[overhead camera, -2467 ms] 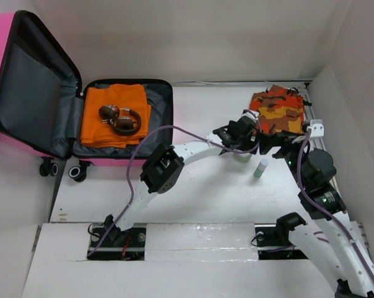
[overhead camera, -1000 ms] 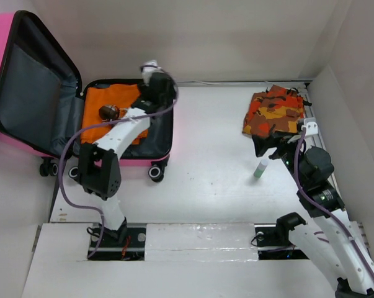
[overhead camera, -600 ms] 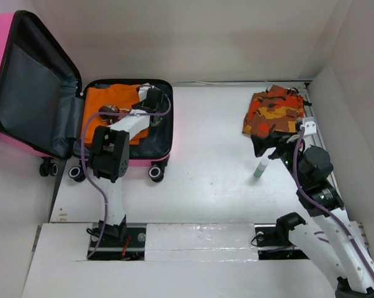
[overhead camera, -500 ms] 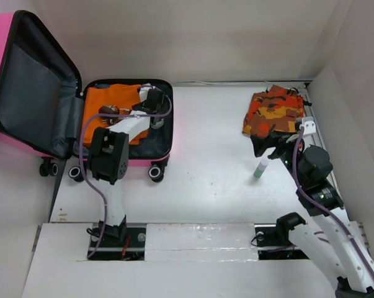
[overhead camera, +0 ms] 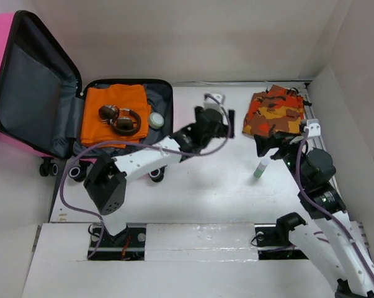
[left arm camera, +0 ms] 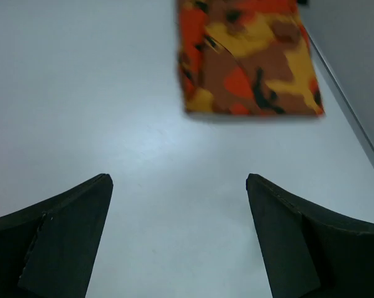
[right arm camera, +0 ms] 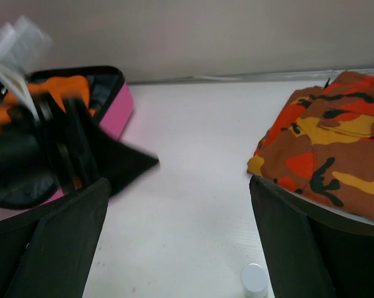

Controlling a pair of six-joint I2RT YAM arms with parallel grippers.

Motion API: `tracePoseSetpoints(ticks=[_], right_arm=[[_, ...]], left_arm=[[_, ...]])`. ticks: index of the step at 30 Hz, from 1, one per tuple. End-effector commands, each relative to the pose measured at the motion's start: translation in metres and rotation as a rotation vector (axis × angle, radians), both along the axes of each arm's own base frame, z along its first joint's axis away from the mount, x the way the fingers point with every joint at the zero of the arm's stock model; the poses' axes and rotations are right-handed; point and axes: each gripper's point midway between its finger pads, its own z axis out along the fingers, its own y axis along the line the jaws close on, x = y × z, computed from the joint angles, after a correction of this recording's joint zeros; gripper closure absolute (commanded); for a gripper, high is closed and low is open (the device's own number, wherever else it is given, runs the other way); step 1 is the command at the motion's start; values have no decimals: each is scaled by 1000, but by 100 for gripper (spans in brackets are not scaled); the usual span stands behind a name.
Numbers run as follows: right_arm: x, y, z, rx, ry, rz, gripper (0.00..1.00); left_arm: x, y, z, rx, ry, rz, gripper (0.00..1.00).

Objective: Pack the luggage

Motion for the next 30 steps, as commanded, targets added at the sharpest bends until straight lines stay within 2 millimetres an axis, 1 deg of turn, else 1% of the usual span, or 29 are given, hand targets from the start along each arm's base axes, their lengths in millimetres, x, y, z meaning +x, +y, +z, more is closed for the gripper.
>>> tracePoseSetpoints(ticks=[1,2,3,4,5,6,7,8,9,10,11,13,14,15,17,18,20,21,22,24,26,28,30], right_arm=[[-12,-21,30,56,-92,-98,0],[-17,-24,36,62,-106,-98,0],[-25,-27,44,73,-131,-98,0],[-29,-28,44,74,-133,-98,0],[-33,-30,53,84,-155,-98,0],[-35,-30,55,87,-164,-98,1],[-37,-31,57,91,-172,-98,1],[-37,-33,57,92,-172,-108,1],[-37,-33,57,92,-172,-108,1],[-36,-33,59,91,-171,-108,1],[-36,-31,59,91,-171,-99,1],[-32,-29,55,83,-154,-99,1],[-32,-28,55,82,-154,-90,1],[-32,-26,55,82,-155,-81,1],[-31,-23,55,80,-153,-69,1],[-28,-22,53,76,-145,-69,1],[-28,-22,53,76,-145,-69,1],[-29,-21,55,79,-154,-60,2],[-27,-20,53,76,-145,-60,2],[-27,-20,53,76,-145,-60,2],[-27,-20,53,76,-145,-60,2],[-27,-20,53,76,-145,-60,2],[-27,-20,53,76,-145,-60,2]], left_arm=[[-56,-57,-25,31,3,-259,13],[-68,-68,-35,34,15,-303,13],[-79,-79,-31,17,6,-339,13],[-101,-97,-32,2,6,-407,13],[-109,-103,-41,22,10,-430,13],[-116,-112,-38,9,7,-461,13],[-131,-126,-41,4,19,-517,13],[-136,-134,-41,1,9,-543,13],[-135,-136,-43,3,10,-543,15],[-143,-143,-47,5,16,-567,15],[-143,-153,-52,5,24,-584,15],[-140,-160,-59,17,34,-584,15],[-142,-166,-64,34,33,-597,15],[-139,-168,-67,39,31,-585,15],[-134,-174,-68,47,17,-577,16],[-133,-181,-70,54,16,-594,17],[-130,-187,-71,54,16,-594,17],[-128,-193,-73,59,20,-594,19],[-125,-194,-74,72,13,-588,22],[-121,-197,-76,87,6,-581,22],[-119,-203,-81,91,9,-581,27],[-117,-206,-84,102,7,-584,35],[-116,-208,-86,103,8,-584,49]])
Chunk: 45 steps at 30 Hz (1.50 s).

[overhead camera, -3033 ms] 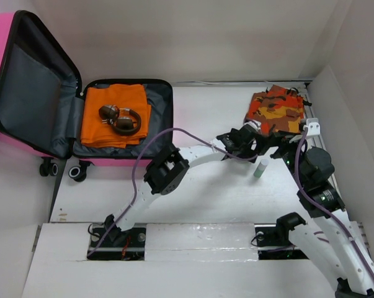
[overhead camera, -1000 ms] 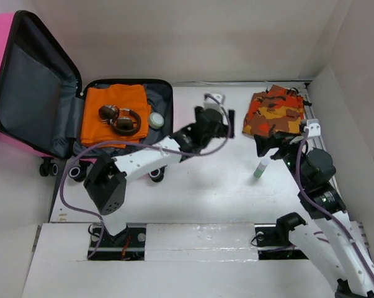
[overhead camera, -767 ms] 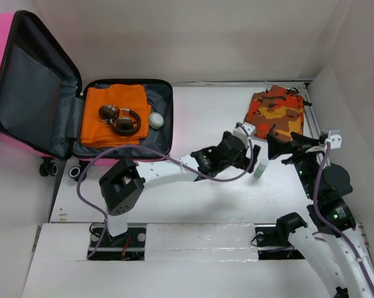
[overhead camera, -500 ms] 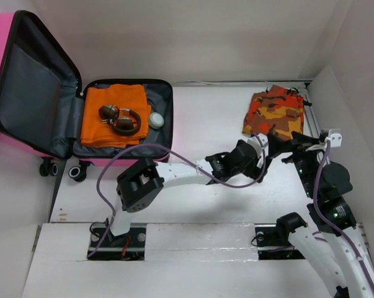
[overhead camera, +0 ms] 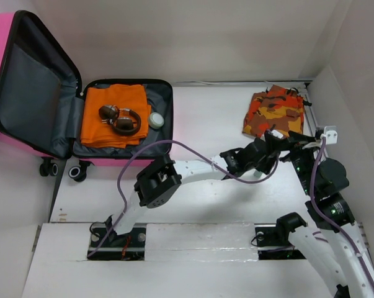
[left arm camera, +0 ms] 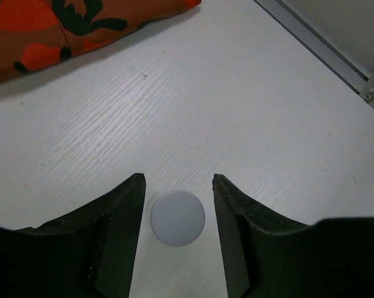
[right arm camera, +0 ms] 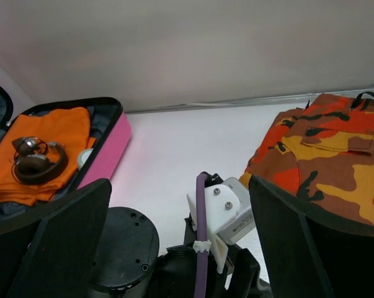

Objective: Pack the luggage

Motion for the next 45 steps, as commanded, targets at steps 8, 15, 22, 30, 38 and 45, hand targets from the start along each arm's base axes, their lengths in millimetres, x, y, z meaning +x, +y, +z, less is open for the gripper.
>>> tracePoseSetpoints(ticks=[8,15,22,30,38,45], right_arm=[[-2,4,14,16,-31,22,2],[-4,4,16,19,-39,22,2],[-3,6,12,15,-31,33,2],[-1,13,6,7,-24,68,2],[-2,17,6,5,-25,87,2],[-4,18,3,4,-25,97,2]], left_arm=[[2,7,3,14,-15,13,80],[18,52,18,68,-87,183,100],[69,183,91,57,-177,560,100],[144,385,126,-92,-100,1092,100],[157,444,75,61,18,1268,99],[158,442,15,325,128,1236,99]])
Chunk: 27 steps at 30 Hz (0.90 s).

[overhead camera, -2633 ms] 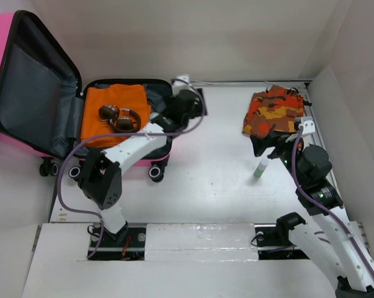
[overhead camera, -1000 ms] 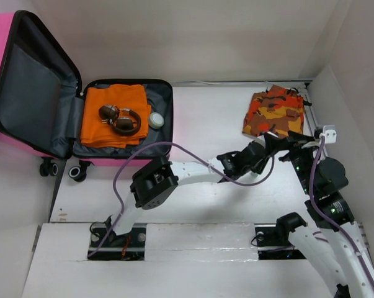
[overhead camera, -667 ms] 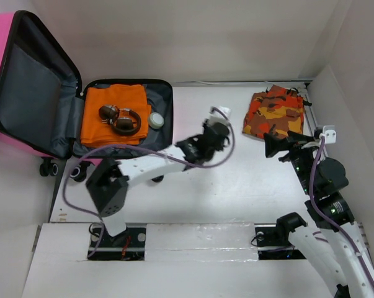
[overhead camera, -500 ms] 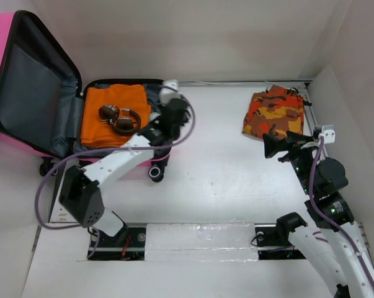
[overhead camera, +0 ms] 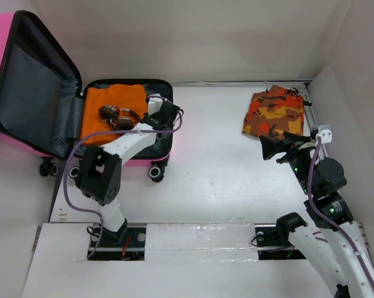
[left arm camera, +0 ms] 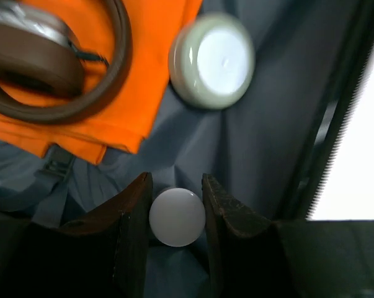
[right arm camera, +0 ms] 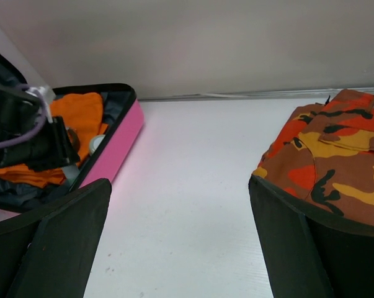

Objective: Pack the luggage

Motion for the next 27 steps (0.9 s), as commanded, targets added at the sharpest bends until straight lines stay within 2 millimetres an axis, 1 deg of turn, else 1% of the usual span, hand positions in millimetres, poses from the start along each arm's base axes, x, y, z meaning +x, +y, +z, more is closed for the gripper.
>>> tracePoseSetpoints(ticks=[1,2,3,4,5,6,7,8,9,10,11,12,13,14,16,17,19,20,21,22,23,26,27], right_arm=[[-3,4,11,20,-41,24,2],[-3,4,11,20,-41,24,2],[-3,4,11,20,-41,24,2],[-3,4,11,20,-41,24,2],[-3,4,11,20,-41,24,2],[-3,4,11,20,-41,24,2],[-4,6,11,19,-41,33,2],[-4,6,11,19,-41,33,2],[-4,6,11,19,-41,33,2],[-4,6,11,19,-41,33,2],[-4,6,11,19,-41,33,2],[0,7,7,16,-33,33,2],[-1,9,7,15,-33,42,2],[1,9,5,11,-23,42,2],[1,9,5,11,-23,42,2],[2,7,5,12,-22,30,2],[3,5,5,13,-22,18,2],[3,5,5,13,-22,18,2],[4,4,5,15,-22,7,2],[4,4,5,15,-22,7,2],[4,4,5,15,-22,7,2],[1,-3,9,25,-39,-22,2],[2,-5,9,26,-39,-34,2]], left_arm=[[-1,1,1,34,50,0,99],[1,0,-8,45,68,0,93],[8,-2,-10,24,70,-2,90],[12,2,-14,20,78,7,86],[14,2,-17,13,86,9,80],[21,1,-15,2,77,3,65],[25,4,-18,0,75,12,54],[29,4,-12,1,53,20,42],[33,2,2,-18,16,20,32],[35,1,10,-38,-12,25,26],[38,-2,22,-65,-49,18,23],[38,-3,31,-78,-75,4,22],[39,-8,53,-125,-137,-12,22],[38,-14,67,-133,-171,-36,22],[32,-30,87,-156,-219,-92,24],[24,-57,104,-213,-258,-169,25],[13,-92,108,-269,-257,-286,27],[-1,-127,106,-319,-241,-373,27],[-9,-146,105,-338,-238,-422,27],[-16,-164,101,-356,-229,-458,28],[-30,-201,98,-386,-220,-518,28],[-54,-264,82,-452,-175,-633,28],[-63,-300,65,-482,-134,-684,28]])
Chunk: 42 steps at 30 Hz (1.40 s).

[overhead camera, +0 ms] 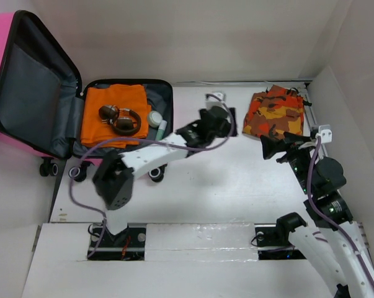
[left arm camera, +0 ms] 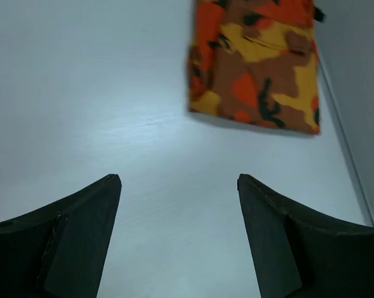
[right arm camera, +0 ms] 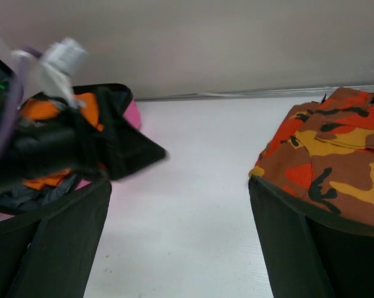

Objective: Pack the luggage

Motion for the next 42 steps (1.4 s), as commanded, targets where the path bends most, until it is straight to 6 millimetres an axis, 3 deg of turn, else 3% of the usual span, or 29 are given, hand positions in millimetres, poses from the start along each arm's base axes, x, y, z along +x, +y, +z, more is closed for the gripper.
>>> tracePoseSetpoints(ticks=[1,2,3,6,8,14,20,23,24,25,26,27,28,30,31,34,35,38,40,41,42], right_arm=[[-3,-7,14,34,-59,-38,2],[-7,-9,22,42,-79,-38,2],[-7,-9,19,37,-66,-38,2],[-9,-10,21,41,-76,-38,2],[-9,-10,21,41,-76,-38,2],[-4,-2,17,30,-59,-7,2],[-2,2,13,25,-51,11,2],[-2,3,15,37,-57,12,2],[-1,3,11,34,-48,12,2],[1,4,9,31,-40,12,2],[1,4,9,31,-40,12,2],[1,4,9,31,-40,12,2],[0,5,11,33,-48,21,2],[3,6,5,27,-31,21,2],[3,6,4,27,-31,21,2],[5,9,5,26,-32,32,4],[5,9,5,25,-32,32,4],[4,11,7,28,-42,41,4],[7,12,1,22,-25,41,4],[9,14,1,29,-21,51,4],[9,14,1,29,-21,51,4]], left_arm=[[-19,-84,-32,-80,77,-155,28],[-15,-96,-40,-89,95,-162,28],[-10,-121,-56,-97,109,-181,28],[6,-150,-76,-130,130,-178,29],[27,-167,-90,-124,106,-137,29],[63,-187,-124,-76,64,-58,31],[82,-186,-162,-111,121,-54,31],[91,-186,-175,-132,150,-69,46],[91,-186,-183,-124,157,-68,58],[90,-184,-182,-121,159,-68,86],[91,-181,-181,-114,155,-53,97],[86,-172,-195,-72,171,-46,100],[91,-162,-182,-73,157,-20,100],[100,-141,-178,-64,155,6,100],[105,-118,-175,-61,159,34,100],[112,-78,-170,-23,140,80,100],[115,-52,-166,-7,128,121,100],[116,-18,-155,33,118,154,99],[124,3,-148,49,105,184,73],[124,10,-138,51,97,189,51],[123,14,-134,60,90,193,45]])
